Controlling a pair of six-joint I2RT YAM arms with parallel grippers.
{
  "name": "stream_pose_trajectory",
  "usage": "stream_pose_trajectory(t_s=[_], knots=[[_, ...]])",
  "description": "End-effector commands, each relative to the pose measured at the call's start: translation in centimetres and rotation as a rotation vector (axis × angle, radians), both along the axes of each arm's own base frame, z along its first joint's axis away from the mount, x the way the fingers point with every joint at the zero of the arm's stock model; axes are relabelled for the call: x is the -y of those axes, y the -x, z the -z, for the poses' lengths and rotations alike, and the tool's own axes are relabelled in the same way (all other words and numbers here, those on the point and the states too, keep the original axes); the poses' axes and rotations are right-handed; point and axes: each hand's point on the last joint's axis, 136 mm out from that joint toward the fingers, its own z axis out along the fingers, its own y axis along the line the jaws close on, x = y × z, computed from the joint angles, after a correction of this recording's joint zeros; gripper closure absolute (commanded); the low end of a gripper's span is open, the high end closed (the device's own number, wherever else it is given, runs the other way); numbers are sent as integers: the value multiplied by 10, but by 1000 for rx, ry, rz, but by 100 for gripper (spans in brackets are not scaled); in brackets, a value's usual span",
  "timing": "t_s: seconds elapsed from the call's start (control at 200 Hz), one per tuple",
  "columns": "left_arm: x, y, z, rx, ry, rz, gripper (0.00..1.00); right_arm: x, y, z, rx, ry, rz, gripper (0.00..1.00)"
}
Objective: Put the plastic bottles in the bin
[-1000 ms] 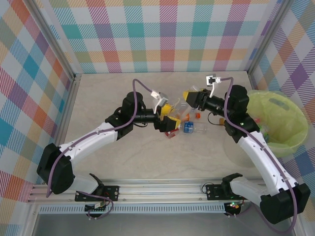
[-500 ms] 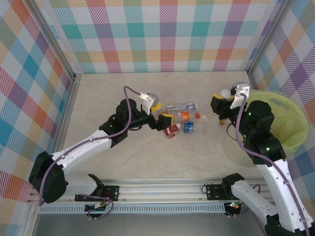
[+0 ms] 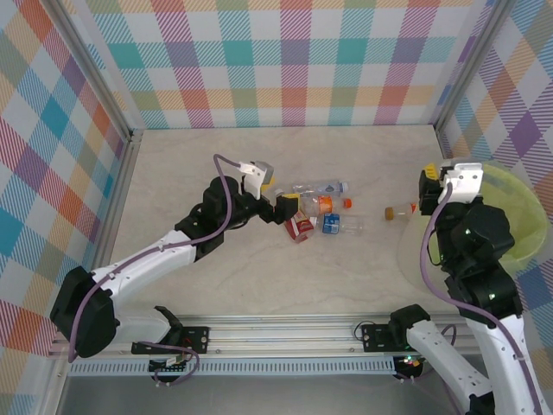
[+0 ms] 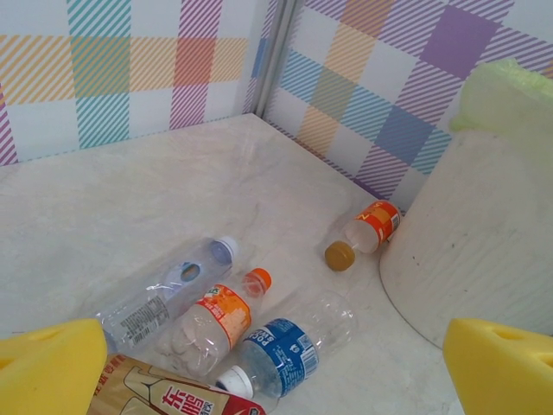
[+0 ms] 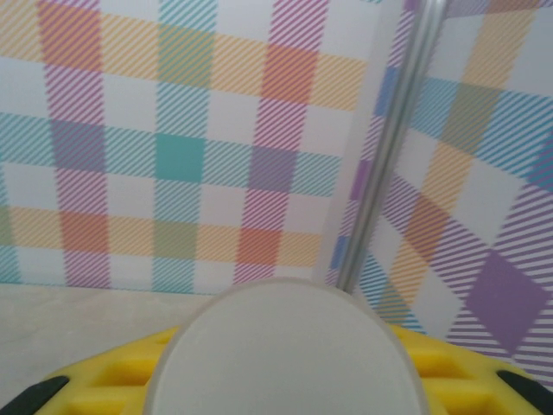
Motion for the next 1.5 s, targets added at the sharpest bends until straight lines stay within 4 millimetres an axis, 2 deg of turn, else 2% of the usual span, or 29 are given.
stream_pose_trajectory(t_s=[0.0,0.08,0.19,0.325,0.45,0.535,0.595,0.72,0.855,1.005,1.075,1.245,1.32,1.36,1.415,1.495], knots=[[5,-3,-8,20,33,-4,0,26,20,-29,83,28,127,67],[4,-4,-7,18,31,-8,0,29,23,-27,66,27,135,67],[4,-5,-6,15,28,-14,0,56,26,-20,-5,72,320,67],[2,-6,-5,9,19,-25,0,80,23,0,-150,210,519,65],[1,-7,-1,-4,-4,-29,0,100,41,16,-290,216,615,63],[2,-8,2,-13,-4,-31,0,112,49,32,-412,281,690,57],[3,-10,5,-24,-6,-30,0,116,51,45,-481,288,714,49],[5,-13,10,-45,-12,-40,0,116,46,61,-578,304,722,23],[-1,-14,11,-51,-9,-69,0,99,25,77,-710,277,596,10],[-11,-15,17,-60,-19,-114,0,61,-4,111,-875,220,374,7],[-16,-16,18,-64,-24,-134,0,47,-18,118,-889,231,320,6],[-27,-16,20,-60,-24,-165,0,15,-47,108,-820,220,220,6],[-31,-17,20,-59,-21,-182,0,-11,-59,108,-804,204,111,6],[-33,-18,21,-60,-15,-190,0,-19,-64,106,-794,197,88,5],[-35,-18,21,-61,-8,-196,0,-19,-69,102,-776,179,104,4],[-37,-18,22,-68,-3,-198,0,-5,-71,91,-719,170,192,3]])
